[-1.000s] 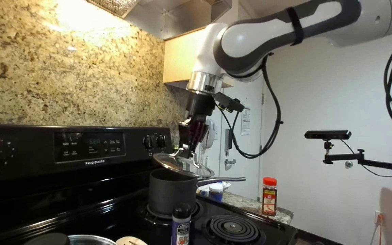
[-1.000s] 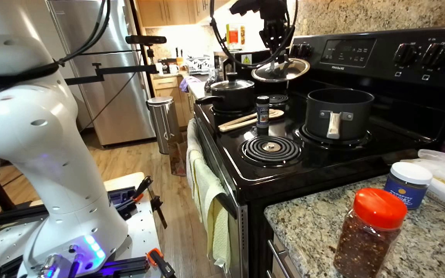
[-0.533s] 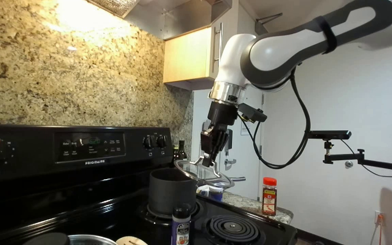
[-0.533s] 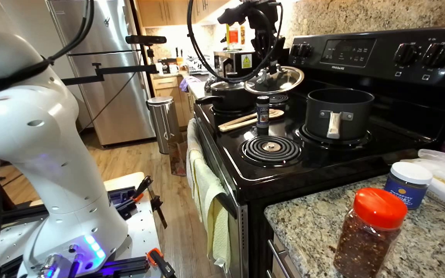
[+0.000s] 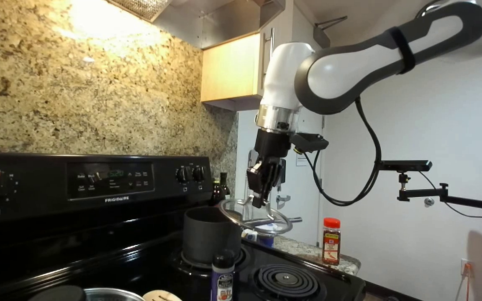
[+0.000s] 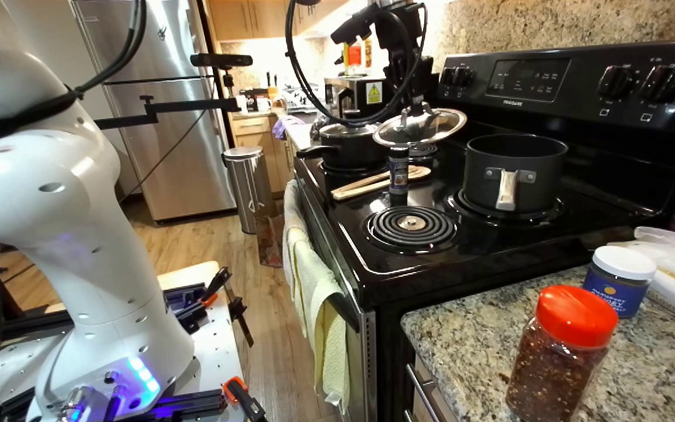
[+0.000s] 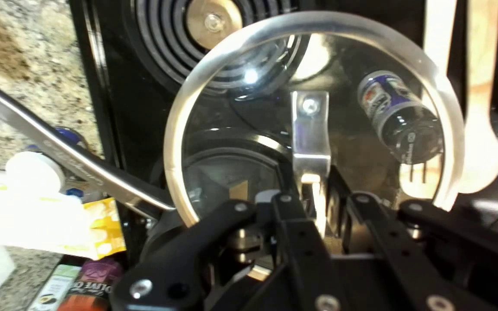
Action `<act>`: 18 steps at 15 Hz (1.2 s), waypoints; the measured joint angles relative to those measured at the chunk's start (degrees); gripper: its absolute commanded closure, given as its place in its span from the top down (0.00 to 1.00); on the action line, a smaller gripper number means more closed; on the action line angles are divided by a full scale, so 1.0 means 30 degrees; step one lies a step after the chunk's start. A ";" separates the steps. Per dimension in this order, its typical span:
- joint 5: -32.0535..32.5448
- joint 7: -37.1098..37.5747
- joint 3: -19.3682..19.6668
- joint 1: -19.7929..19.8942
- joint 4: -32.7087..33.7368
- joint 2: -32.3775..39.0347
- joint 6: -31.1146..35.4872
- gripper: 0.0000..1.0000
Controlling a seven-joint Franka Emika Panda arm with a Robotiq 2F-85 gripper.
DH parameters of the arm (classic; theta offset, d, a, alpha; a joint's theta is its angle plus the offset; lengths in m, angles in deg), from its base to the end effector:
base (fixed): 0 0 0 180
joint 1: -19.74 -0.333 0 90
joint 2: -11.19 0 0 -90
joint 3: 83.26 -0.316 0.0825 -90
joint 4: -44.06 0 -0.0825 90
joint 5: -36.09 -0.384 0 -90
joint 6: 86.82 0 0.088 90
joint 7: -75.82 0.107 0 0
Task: Place the glass lid on the bottom right plate of the stove, place one of the cooking sticks in the pot on the upper right plate
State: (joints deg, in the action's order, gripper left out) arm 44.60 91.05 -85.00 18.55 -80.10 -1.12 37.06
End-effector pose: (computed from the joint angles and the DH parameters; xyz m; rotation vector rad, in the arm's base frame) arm 0.5085 0.0209 0.5071 3.0108 -0.2183 0.3465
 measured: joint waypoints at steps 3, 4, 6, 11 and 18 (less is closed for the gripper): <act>0.2604 0.2512 -0.0210 0.0678 0.0660 -0.0057 -0.1821 0.12; 0.3201 0.3107 -0.0214 0.0878 0.0862 -0.0061 -0.2496 0.12; 0.3748 0.3781 -0.0213 0.1124 0.1058 -0.0021 -0.3635 0.12; 0.3682 0.4161 -0.0203 0.1127 0.1023 0.0888 -0.5130 0.12; 0.2267 0.4160 0.0093 0.1107 0.0280 0.2369 -0.4626 0.12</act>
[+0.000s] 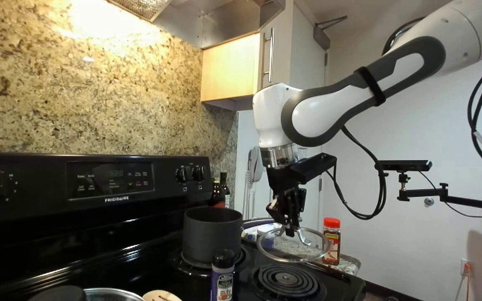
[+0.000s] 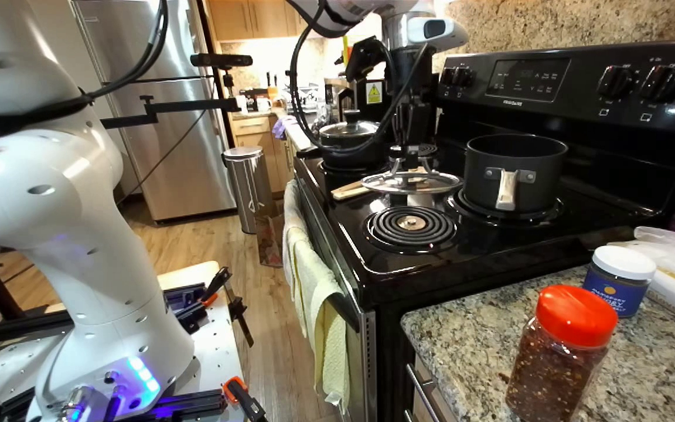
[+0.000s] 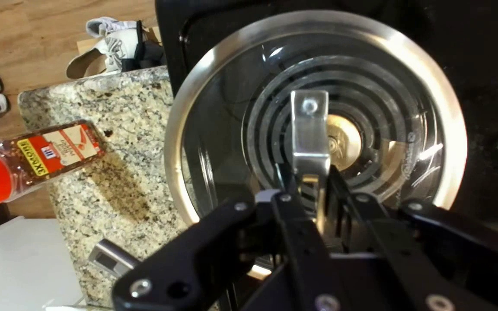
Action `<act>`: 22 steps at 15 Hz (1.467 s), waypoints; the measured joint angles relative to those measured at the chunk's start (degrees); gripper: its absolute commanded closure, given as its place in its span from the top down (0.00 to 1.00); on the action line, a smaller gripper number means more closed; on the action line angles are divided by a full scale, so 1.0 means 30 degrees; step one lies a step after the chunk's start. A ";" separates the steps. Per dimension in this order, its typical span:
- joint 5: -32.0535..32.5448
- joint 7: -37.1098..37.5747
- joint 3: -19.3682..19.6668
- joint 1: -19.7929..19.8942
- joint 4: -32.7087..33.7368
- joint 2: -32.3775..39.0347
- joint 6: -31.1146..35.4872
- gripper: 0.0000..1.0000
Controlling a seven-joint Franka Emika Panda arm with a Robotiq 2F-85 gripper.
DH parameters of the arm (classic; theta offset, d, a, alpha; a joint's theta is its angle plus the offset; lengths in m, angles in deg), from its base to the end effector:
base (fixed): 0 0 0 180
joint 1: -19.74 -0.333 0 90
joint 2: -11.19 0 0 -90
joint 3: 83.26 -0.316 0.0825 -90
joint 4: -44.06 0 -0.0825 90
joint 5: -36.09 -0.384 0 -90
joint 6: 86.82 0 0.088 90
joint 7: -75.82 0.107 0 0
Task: Place the glass lid on the bottom right plate of the stove, place one of the cooking sticks in the pot on the upper right plate
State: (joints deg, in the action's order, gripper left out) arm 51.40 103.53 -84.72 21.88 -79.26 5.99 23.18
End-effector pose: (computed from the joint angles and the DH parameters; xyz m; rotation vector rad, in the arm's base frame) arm 0.5040 -0.0244 0.4308 2.8137 -0.5499 -0.1147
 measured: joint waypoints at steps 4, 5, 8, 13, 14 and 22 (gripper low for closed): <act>-0.1941 -0.0287 0.0503 0.0001 -0.0848 0.0101 0.1904 0.12; -0.2266 -0.0362 0.0614 0.0002 -0.1029 0.0101 0.2295 0.12; -0.2564 -0.0424 0.0867 0.0004 -0.1394 0.0100 0.2767 0.12; -0.2534 -0.0394 0.1033 0.0022 -0.1761 0.0092 0.3248 0.12; -0.2534 -0.0393 0.1031 0.0014 -0.1863 0.0091 0.3541 0.12; -0.2473 -0.0334 0.0898 -0.0012 -0.2735 0.0108 0.4952 0.12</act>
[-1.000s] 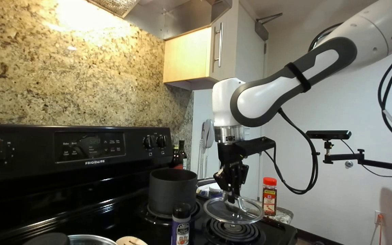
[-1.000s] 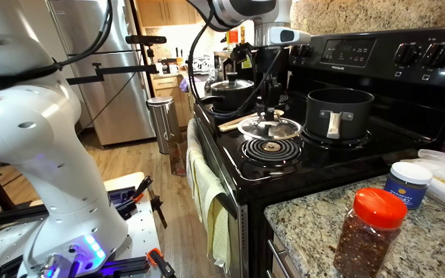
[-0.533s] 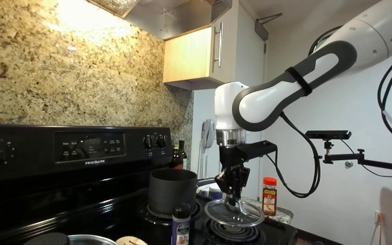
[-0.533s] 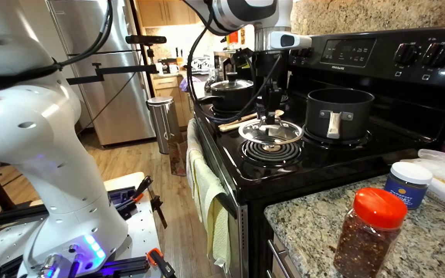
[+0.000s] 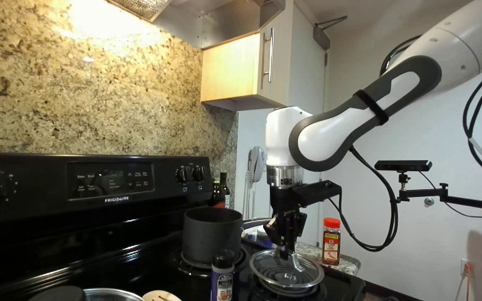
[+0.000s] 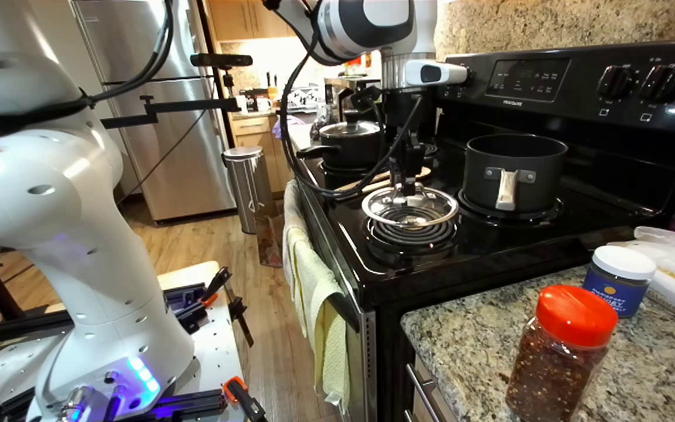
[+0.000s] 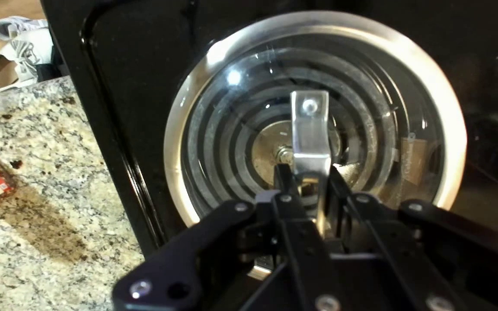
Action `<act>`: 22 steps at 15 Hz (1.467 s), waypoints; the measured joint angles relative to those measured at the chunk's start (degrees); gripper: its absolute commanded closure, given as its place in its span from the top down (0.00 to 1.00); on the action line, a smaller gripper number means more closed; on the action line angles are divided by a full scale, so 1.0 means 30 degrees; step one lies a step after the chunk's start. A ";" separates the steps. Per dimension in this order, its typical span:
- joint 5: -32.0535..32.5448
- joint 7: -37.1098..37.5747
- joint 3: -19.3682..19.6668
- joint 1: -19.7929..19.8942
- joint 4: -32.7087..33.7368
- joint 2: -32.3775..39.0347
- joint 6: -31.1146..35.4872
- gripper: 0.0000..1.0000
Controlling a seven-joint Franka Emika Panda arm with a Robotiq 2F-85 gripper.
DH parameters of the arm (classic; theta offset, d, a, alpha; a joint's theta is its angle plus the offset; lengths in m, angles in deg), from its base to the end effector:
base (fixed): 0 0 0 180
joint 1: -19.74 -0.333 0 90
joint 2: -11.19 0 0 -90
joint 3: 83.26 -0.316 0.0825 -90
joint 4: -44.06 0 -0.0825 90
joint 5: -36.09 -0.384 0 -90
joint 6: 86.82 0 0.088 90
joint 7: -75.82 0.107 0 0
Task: Place the glass lid on the bottom right plate of the stove, place one of the cooking sticks in the pot on the upper right plate
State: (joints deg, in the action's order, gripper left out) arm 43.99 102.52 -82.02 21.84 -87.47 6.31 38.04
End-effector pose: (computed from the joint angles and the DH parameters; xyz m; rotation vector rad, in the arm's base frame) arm 0.4963 -0.0342 0.3824 2.9534 -0.6659 -0.0124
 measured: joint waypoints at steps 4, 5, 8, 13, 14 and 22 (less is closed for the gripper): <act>0.0117 0.0175 -0.0037 0.0000 -0.0214 0.0032 0.0386 0.12; 0.0196 0.0295 -0.0037 0.0001 -0.0317 0.0056 0.0619 0.12; 0.0823 0.1037 -0.0021 0.0026 -0.0601 0.0287 0.1514 0.12; 0.1992 0.2362 0.0033 0.0036 -0.0775 0.0710 0.2170 0.12; 0.2076 0.2524 0.0033 0.0036 -0.0779 0.0718 0.2170 0.12; 0.2093 0.2893 0.0155 0.0037 -0.0820 0.0723 0.2171 0.72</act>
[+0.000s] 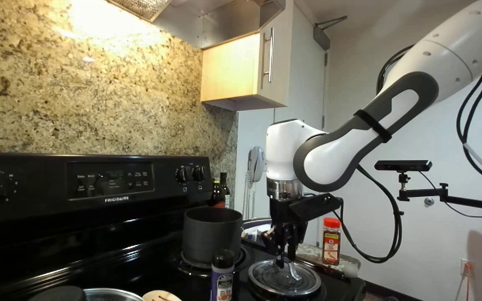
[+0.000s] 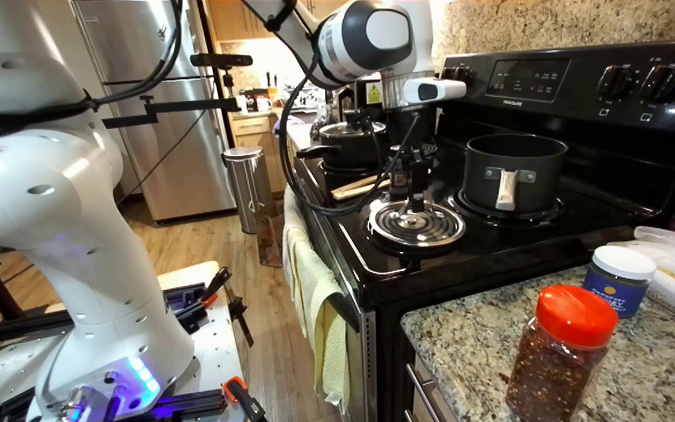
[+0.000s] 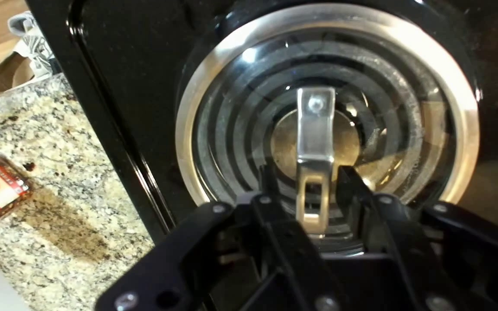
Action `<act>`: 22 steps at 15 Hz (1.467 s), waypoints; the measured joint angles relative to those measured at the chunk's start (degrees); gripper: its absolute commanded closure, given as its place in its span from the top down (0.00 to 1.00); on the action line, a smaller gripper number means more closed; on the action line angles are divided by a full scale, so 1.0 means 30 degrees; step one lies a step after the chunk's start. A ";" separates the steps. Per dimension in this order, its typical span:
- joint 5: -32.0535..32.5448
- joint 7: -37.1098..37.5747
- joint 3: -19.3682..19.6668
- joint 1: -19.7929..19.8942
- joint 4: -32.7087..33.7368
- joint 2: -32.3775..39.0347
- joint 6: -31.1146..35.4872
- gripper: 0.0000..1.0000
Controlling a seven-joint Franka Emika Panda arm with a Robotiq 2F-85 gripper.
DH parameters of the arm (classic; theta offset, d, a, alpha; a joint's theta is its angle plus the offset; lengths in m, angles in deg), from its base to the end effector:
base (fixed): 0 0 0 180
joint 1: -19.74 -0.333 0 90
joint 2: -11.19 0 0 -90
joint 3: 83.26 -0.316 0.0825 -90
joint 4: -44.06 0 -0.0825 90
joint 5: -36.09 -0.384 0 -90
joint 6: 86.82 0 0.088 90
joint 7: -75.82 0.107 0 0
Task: Place the glass lid on the bottom right plate of the stove, place one of the cooking sticks in the pot on the upper right plate
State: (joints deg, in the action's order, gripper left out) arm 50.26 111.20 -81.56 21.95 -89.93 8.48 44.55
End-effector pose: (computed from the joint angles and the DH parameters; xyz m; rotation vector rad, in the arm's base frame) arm 0.4976 -0.0395 0.3548 2.8635 -0.7647 0.0766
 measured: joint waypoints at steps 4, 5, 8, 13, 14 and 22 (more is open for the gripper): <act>0.0150 0.0395 0.0065 0.0000 0.0000 -0.0007 0.0000 0.96; 0.0532 0.0910 0.0065 0.0000 0.0004 -0.0054 -0.0001 0.99; 0.2353 0.3204 0.0008 -0.0003 0.0067 -0.0768 -0.0331 1.00; 0.3346 0.4601 -0.1186 -0.0077 0.0107 -0.3754 -0.2815 1.00; 0.3346 0.4601 -0.1584 -0.0116 0.0102 -0.4309 -0.3310 1.00; 0.3150 0.3781 -0.3991 -0.1674 -0.0106 -0.5280 -0.4314 1.00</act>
State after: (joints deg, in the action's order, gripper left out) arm 59.71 122.55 -93.53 16.93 -90.25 -7.36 31.61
